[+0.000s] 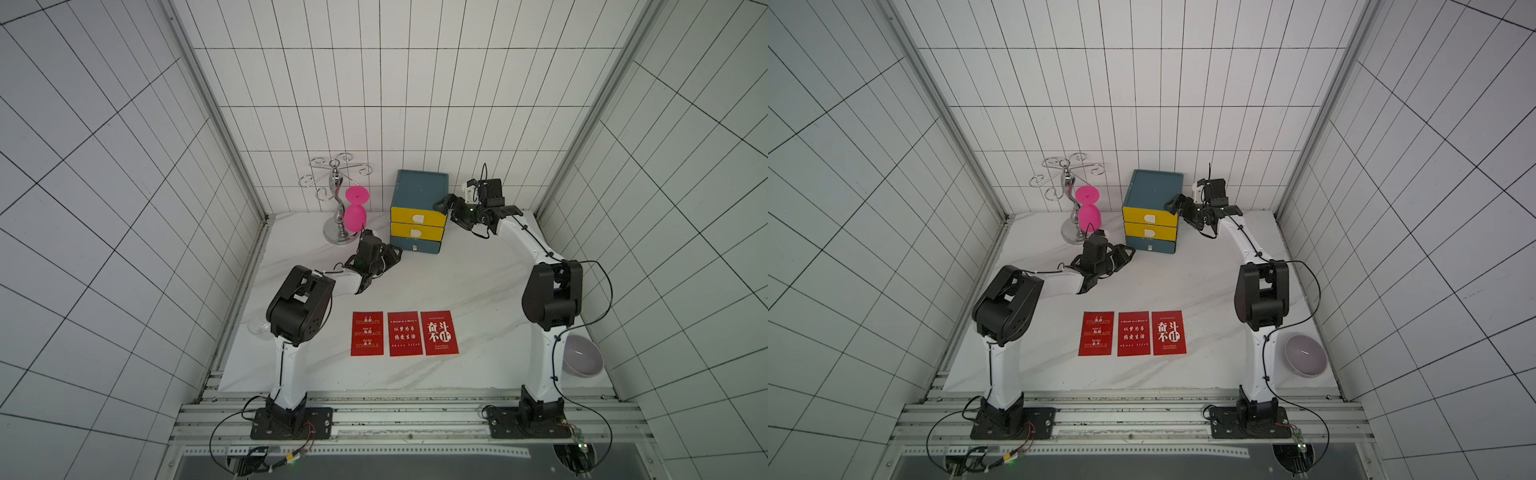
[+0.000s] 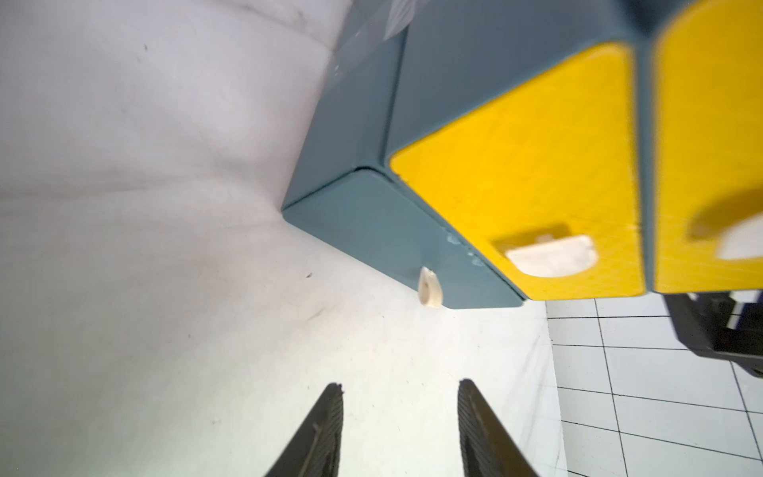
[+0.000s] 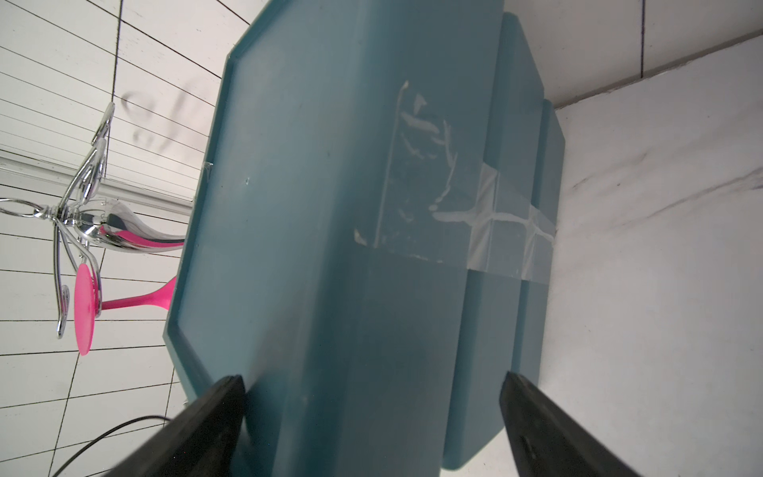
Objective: Take the postcards out of the drawer
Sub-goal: Close the drawer in the storage box.
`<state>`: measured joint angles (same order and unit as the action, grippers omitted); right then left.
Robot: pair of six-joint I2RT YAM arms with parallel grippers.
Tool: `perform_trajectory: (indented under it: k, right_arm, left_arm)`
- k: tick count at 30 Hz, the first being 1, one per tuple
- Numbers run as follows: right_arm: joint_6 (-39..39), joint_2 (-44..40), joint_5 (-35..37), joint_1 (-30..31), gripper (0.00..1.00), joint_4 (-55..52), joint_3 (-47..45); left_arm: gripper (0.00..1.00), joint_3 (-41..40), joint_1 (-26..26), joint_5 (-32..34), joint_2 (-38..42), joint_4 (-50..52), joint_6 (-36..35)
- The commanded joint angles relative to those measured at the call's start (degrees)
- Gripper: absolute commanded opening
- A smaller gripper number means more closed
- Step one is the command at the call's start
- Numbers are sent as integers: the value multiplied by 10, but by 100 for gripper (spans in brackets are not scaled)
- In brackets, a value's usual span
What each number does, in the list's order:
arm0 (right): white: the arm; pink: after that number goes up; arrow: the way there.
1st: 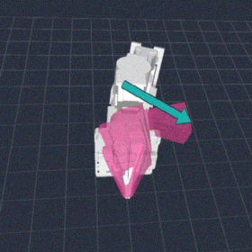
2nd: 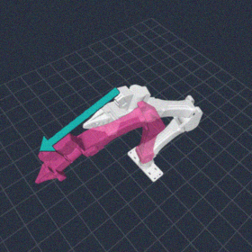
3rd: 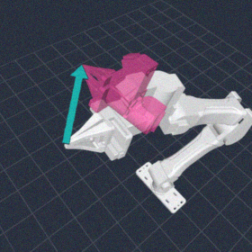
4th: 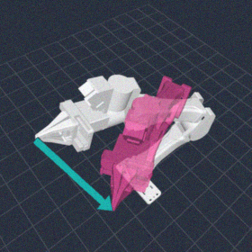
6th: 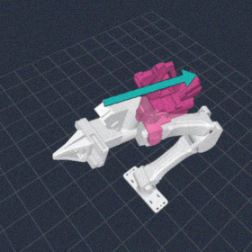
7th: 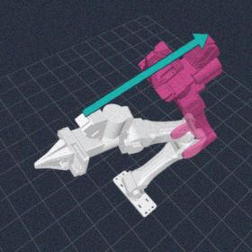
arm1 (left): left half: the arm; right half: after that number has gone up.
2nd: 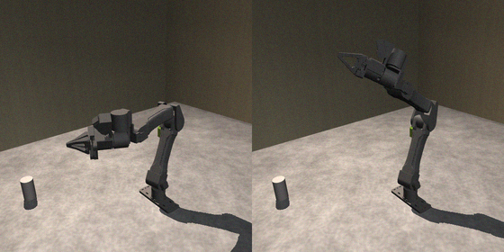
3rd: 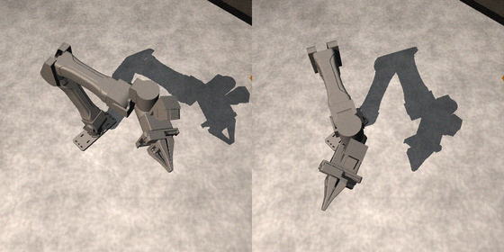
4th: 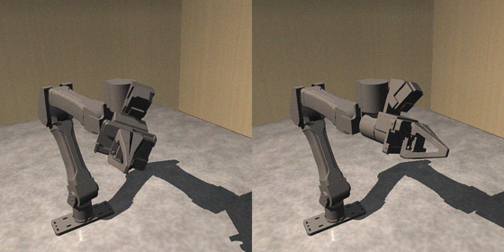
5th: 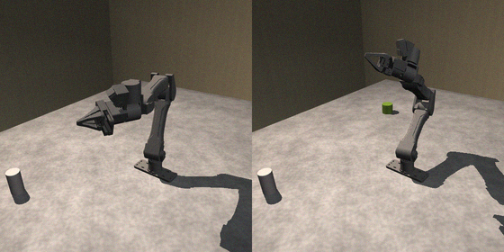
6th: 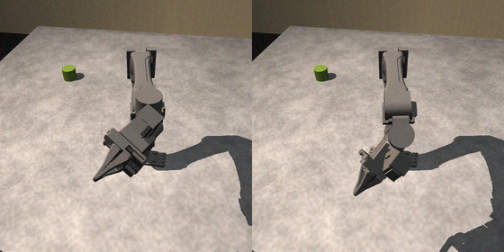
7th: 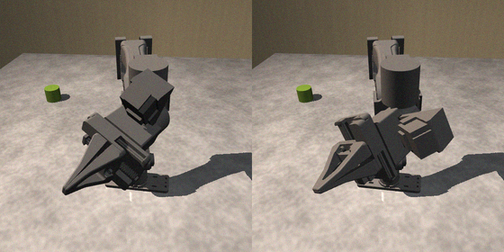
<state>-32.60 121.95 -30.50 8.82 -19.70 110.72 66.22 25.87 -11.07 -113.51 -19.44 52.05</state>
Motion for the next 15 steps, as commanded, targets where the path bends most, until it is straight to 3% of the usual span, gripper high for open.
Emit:
perform_trajectory:
  k: [1,10,15]
  right_arm:
    - [3,-12,7,-15,99,-37,-26]
    - [-13,-37,-21,-41,98,6,11]
    - [8,-137,0,-61,98,65,-80]
  left_arm:
    - [46,-41,-16,9,72,9,-64]
    - [50,-108,-41,88,243,130,-177]
    - [56,-136,-64,162,331,185,-265]
